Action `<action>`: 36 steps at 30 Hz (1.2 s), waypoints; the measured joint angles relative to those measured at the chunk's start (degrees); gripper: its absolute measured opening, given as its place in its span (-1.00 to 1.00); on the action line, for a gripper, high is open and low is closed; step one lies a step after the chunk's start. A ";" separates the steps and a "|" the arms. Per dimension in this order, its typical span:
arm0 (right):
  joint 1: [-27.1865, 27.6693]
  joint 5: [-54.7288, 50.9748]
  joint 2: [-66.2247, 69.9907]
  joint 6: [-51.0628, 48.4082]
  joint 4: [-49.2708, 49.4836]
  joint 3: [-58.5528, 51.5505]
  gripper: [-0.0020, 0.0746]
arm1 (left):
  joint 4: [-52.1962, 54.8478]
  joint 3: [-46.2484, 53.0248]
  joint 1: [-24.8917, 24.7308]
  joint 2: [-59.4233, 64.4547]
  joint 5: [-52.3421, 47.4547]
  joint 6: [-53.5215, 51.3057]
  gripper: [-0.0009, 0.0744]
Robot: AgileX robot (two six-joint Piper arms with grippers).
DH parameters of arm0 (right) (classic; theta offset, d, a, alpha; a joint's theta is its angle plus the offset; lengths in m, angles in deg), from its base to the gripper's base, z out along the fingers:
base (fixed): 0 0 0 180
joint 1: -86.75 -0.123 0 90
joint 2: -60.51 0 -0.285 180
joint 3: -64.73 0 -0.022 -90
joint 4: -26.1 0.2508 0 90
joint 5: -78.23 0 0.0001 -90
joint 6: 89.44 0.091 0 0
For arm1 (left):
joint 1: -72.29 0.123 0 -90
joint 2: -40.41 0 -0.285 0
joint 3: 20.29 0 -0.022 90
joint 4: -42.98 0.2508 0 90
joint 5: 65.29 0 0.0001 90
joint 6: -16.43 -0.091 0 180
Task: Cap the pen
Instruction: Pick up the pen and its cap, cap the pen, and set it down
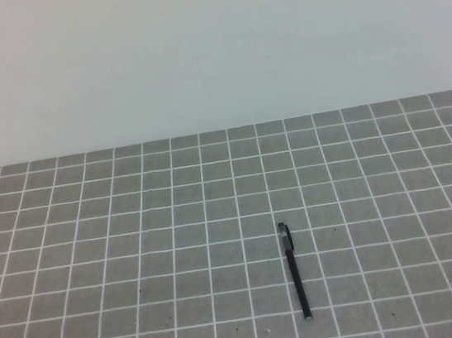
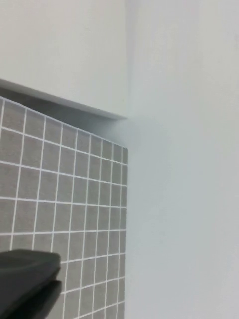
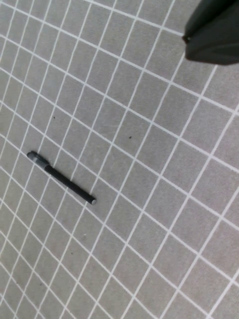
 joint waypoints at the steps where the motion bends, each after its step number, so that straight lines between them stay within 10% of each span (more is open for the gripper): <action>1: 0.00 0.00 0.00 0.00 0.00 0.00 -0.95 | -0.84 0.00 1.10 0.00 0.18 0.15 -0.98; 9: 9.92 5.24 -1.67 -0.64 -5.65 -1.57 -0.96 | -1.63 6.64 5.29 0.00 11.02 5.53 -0.98; 21: 26.51 40.36 -15.16 2.86 -3.47 -25.07 -0.96 | -1.13 21.78 5.29 0.00 19.20 5.76 -0.98; 36: 27.45 18.67 -16.29 2.09 -2.25 -25.28 -0.96 | -0.73 24.47 5.29 0.12 22.19 5.75 -0.96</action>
